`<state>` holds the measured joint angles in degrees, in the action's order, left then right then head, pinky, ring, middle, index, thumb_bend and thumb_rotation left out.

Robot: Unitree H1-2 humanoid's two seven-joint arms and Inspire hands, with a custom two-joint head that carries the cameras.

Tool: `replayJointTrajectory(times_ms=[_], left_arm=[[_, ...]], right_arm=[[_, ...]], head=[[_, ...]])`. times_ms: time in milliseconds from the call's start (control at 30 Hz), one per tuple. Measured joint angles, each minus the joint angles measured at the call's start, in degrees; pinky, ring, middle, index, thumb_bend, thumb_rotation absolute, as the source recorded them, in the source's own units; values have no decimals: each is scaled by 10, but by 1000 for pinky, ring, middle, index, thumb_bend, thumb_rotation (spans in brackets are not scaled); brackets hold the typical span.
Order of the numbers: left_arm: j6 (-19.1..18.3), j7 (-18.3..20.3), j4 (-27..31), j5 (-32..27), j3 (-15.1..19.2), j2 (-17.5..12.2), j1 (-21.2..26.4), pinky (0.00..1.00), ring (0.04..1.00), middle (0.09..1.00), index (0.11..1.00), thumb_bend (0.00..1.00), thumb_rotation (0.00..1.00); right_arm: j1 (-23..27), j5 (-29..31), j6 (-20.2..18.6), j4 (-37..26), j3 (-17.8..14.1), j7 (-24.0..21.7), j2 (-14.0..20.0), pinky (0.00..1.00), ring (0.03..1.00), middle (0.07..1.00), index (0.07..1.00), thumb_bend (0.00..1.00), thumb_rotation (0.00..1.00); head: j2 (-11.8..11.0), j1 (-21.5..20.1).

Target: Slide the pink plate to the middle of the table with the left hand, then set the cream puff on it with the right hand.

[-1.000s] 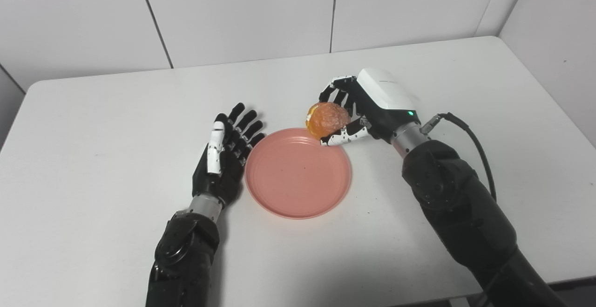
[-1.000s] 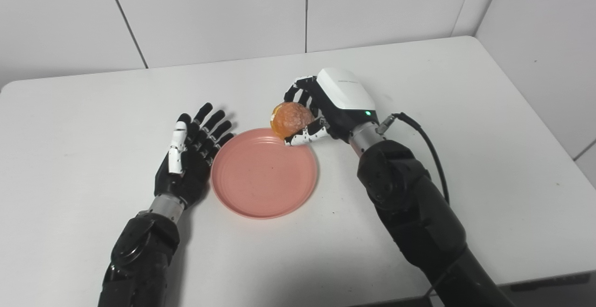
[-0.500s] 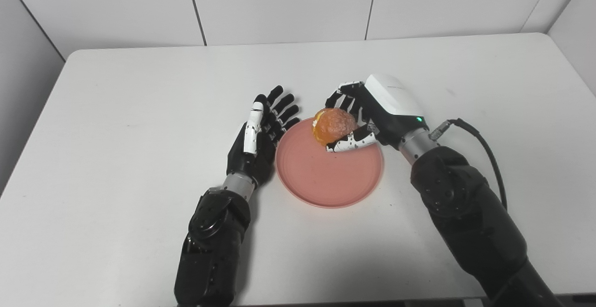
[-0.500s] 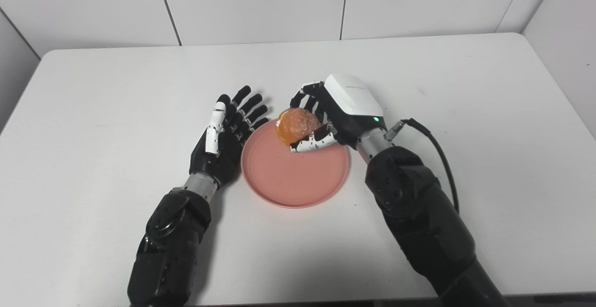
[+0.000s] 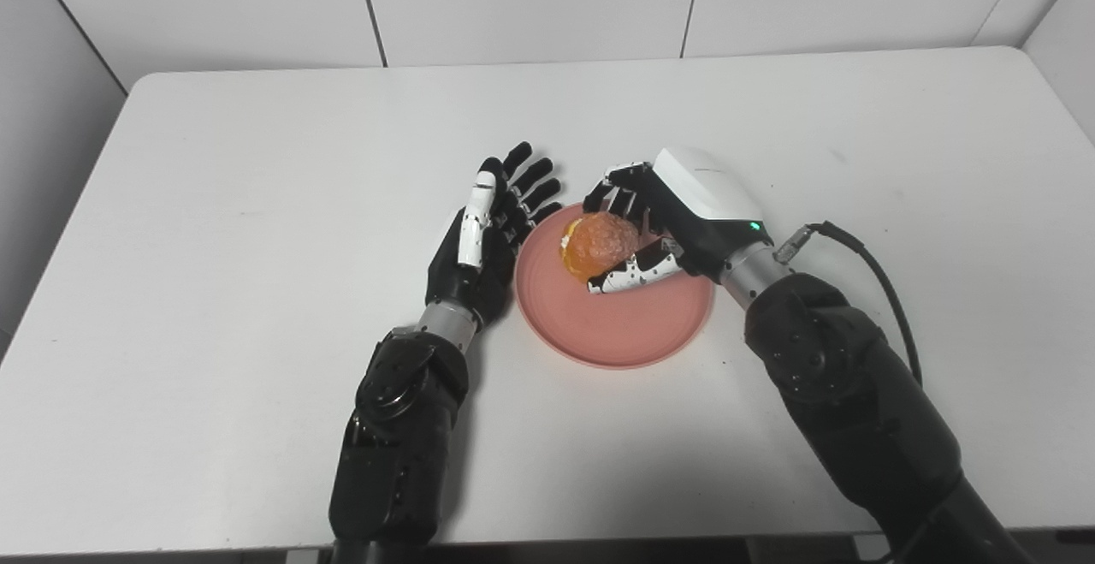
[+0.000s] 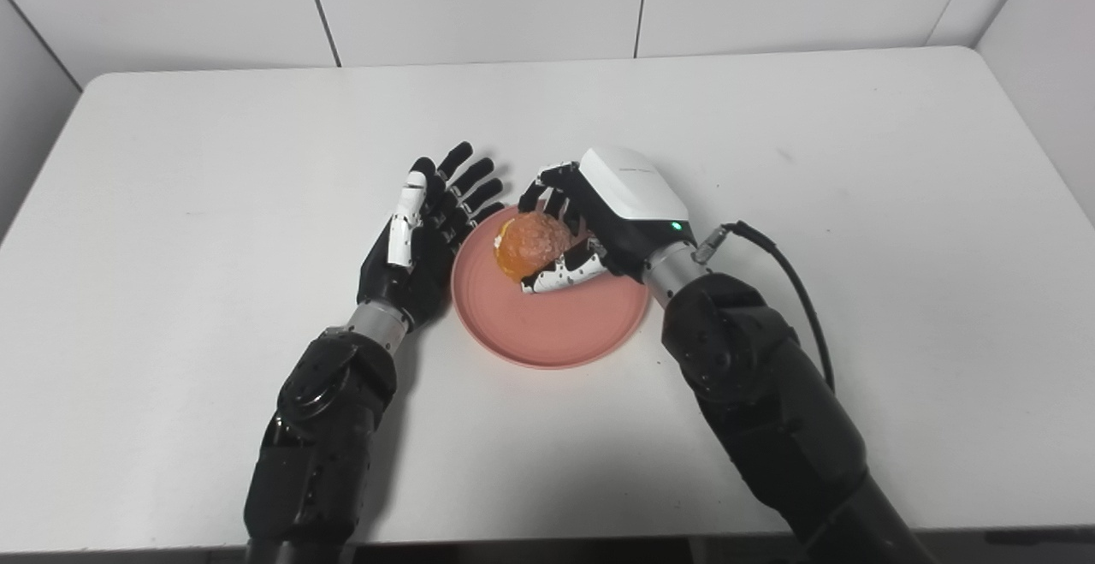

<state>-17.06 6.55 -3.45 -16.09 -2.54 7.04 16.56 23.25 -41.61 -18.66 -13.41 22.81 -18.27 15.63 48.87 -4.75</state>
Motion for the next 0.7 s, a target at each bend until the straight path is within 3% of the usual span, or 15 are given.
replayJointTrajectory(times_ms=[233, 400, 700], left_arm=[[-6, 0, 2, 0, 0, 0, 1, 884, 898, 909, 914, 451, 1000], [-13, 0, 4, 1, 0, 0, 2, 884, 897, 908, 914, 452, 1000], [-16, 0, 5, 2, 0, 0, 3, 885, 898, 909, 913, 452, 1000]], right_arm=[[-6, -7, 2, 3, 7, -12, 8, 273, 354, 462, 504, 524, 0], [-12, -17, 4, 7, 12, -11, 8, 253, 332, 408, 532, 518, 0], [-13, -40, 28, 27, 25, -10, 9, 255, 340, 411, 532, 518, 0]], head=[[3, -2], [4, -2], [3, -2]])
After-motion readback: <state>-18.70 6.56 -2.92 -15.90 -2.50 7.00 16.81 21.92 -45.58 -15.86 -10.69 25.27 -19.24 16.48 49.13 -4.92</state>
